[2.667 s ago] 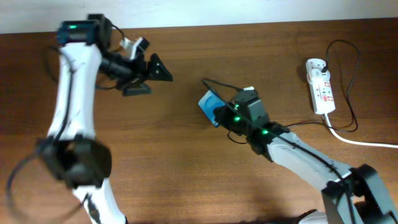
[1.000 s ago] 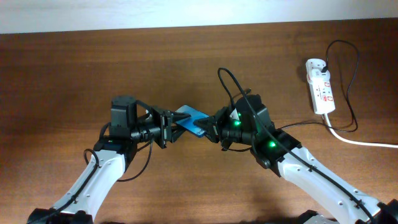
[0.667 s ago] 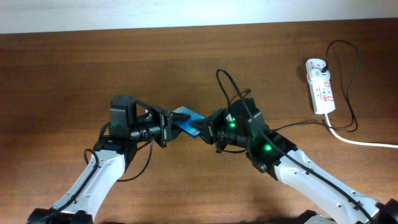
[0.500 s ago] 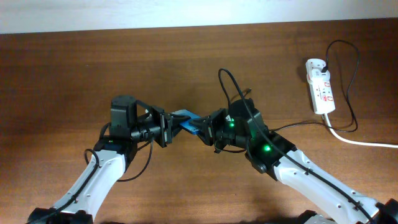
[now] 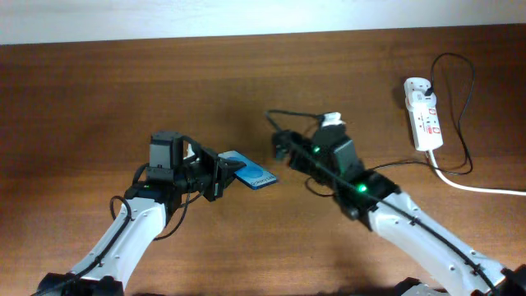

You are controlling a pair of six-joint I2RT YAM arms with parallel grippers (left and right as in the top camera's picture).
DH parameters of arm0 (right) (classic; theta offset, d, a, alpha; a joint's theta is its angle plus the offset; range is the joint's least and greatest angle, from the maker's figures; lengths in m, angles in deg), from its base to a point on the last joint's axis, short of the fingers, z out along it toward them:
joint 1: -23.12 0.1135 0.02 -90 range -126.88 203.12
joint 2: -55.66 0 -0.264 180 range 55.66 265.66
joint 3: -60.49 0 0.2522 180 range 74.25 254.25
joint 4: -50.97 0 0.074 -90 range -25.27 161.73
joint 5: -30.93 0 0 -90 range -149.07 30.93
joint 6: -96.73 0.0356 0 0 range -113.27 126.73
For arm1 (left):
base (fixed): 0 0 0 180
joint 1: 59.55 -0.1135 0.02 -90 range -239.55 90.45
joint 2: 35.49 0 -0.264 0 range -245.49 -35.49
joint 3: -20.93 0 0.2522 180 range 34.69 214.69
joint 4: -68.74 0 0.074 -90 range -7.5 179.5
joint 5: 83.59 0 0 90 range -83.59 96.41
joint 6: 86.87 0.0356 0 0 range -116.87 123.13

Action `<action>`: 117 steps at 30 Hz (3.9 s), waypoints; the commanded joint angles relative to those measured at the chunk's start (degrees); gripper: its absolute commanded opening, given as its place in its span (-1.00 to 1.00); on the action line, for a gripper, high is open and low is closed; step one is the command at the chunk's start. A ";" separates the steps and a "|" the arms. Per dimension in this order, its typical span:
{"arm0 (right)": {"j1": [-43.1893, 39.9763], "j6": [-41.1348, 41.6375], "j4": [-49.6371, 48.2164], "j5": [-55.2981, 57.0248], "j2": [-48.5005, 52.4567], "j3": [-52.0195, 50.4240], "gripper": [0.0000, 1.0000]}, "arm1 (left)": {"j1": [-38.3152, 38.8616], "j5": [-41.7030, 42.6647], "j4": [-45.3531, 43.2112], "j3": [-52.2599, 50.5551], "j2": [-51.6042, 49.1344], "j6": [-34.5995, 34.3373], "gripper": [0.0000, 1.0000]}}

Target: Plug charger to phone and switch on socket

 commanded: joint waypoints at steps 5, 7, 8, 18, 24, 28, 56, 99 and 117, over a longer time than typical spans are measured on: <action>-13.11 -3.78 17.35 2.36 6.29 12.94 0.97 | 0.07 5.20 -13.53 1.14 -2.51 5.70 -1.00; -14.88 -3.85 23.02 2.12 14.97 20.11 0.97 | 0.07 10.67 -15.26 3.69 -6.56 5.75 -1.00; -15.43 -4.02 26.38 1.64 20.52 25.05 0.97 | 0.07 13.94 -17.38 4.98 -8.76 5.77 -1.00; -15.67 -5.27 28.17 0.44 41.90 36.35 0.36 | 0.13 22.84 -23.54 8.39 -18.18 5.75 -1.00; -15.67 -5.29 25.16 0.83 43.23 36.33 -0.04 | 0.13 22.77 -23.52 8.39 -18.18 5.75 -1.00; -15.67 -5.29 26.36 0.83 43.28 36.30 0.86 | 0.13 21.90 -23.52 8.39 -18.18 5.73 -1.00; -14.12 -20.09 46.45 8.11 44.13 52.94 0.17 | 0.13 19.74 -23.30 8.39 -18.18 5.75 -1.00; 17.46 -19.98 50.49 -0.22 -9.09 25.31 -0.91 | -1.53 36.46 -34.07 20.00 -24.24 9.81 -1.00; 19.17 -3.54 31.36 1.88 -6.21 18.08 -0.92 | -1.53 33.75 -40.48 20.00 -24.24 2.99 -1.00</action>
